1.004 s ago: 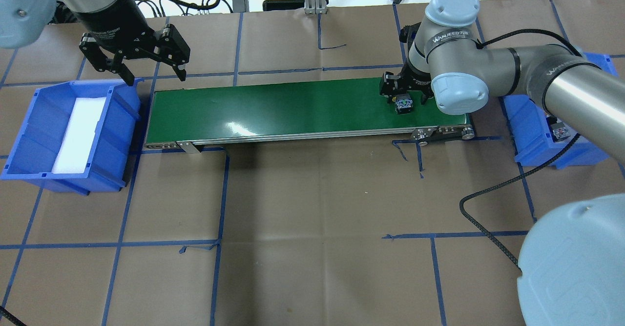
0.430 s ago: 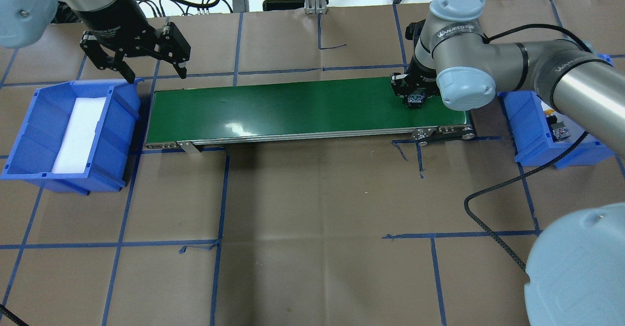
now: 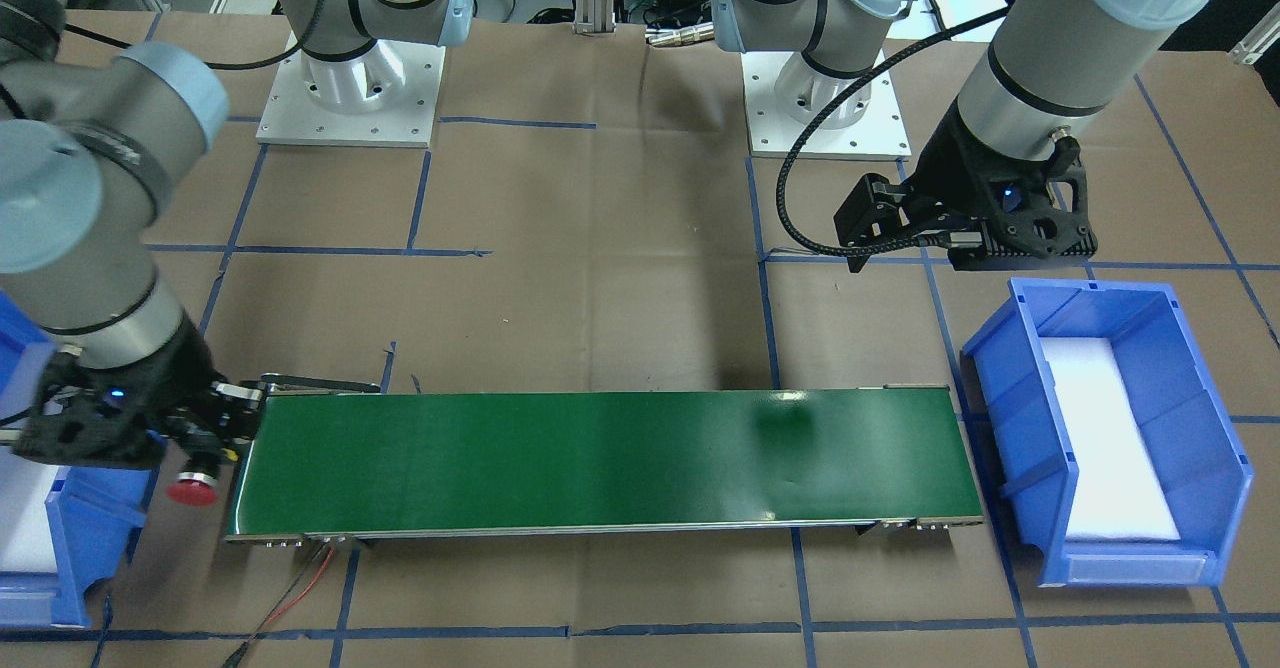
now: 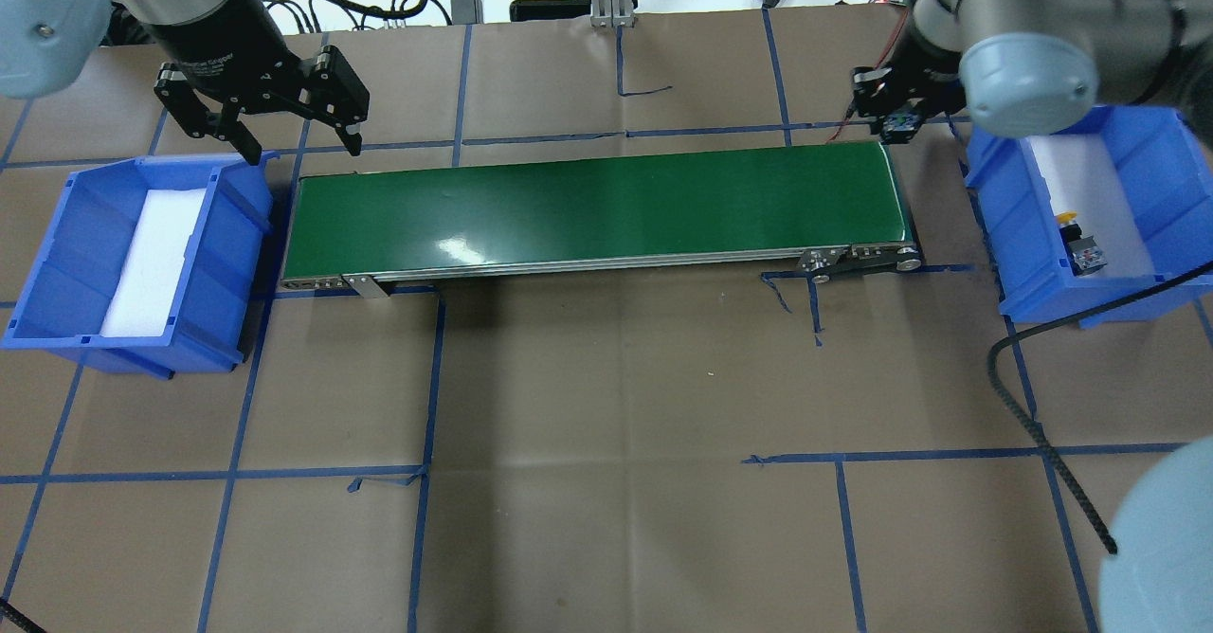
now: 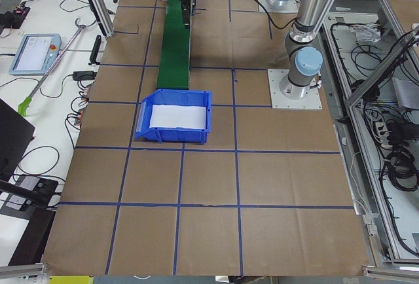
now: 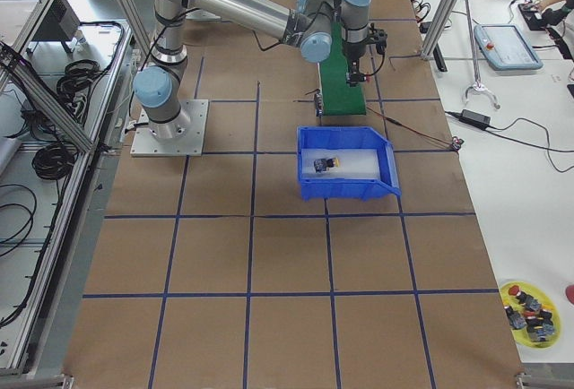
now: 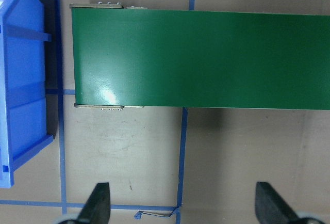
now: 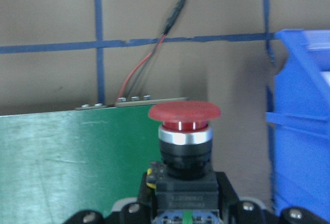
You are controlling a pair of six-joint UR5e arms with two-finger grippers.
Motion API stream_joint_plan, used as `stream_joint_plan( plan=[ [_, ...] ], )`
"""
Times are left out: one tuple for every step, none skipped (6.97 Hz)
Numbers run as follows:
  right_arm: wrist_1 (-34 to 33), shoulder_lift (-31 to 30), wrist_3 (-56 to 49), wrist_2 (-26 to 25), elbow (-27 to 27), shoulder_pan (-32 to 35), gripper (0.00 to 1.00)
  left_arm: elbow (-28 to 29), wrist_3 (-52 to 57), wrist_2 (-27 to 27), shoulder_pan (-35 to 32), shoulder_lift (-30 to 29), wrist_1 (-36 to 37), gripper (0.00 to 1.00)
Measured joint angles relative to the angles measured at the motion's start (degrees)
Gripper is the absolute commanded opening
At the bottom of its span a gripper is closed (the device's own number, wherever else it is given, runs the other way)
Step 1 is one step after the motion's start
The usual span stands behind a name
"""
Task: Transport two buttons from left to right
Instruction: 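Carry the red button to the blue bin beside the right arm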
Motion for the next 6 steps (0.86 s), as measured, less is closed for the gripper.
stream_joint_plan(
  plan=[
    [4.37, -0.21, -5.69, 0.21, -4.08, -5.4, 0.04, -0.11, 0.05, 0.0, 0.0, 0.1, 0.08, 0.99],
    [7.18, 0.4, -12.12, 0.37, -7.28, -10.89, 0.04, -0.14, 0.15, 0.01, 0.01, 0.16, 0.17, 0.99],
    [8.1, 2.15, -17.53, 0.51, -8.97, -15.81, 0.04, -0.18, 0.24, -0.02, 0.02, 0.2, 0.21, 0.99],
    [7.56, 4.68, -20.7, 0.6, -9.54, -18.7, 0.04, -0.19, 0.33, -0.01, 0.03, 0.24, 0.23, 0.99],
    [5.57, 7.29, -22.7, 0.67, -9.48, -19.96, 0.04, -0.19, 0.37, 0.01, 0.06, 0.27, 0.24, 0.99],
    [2.51, 9.2, -24.01, 1.28, -8.52, -20.42, 0.04, -0.16, 0.37, -0.01, 0.07, 0.25, 0.24, 0.99]
  ],
)
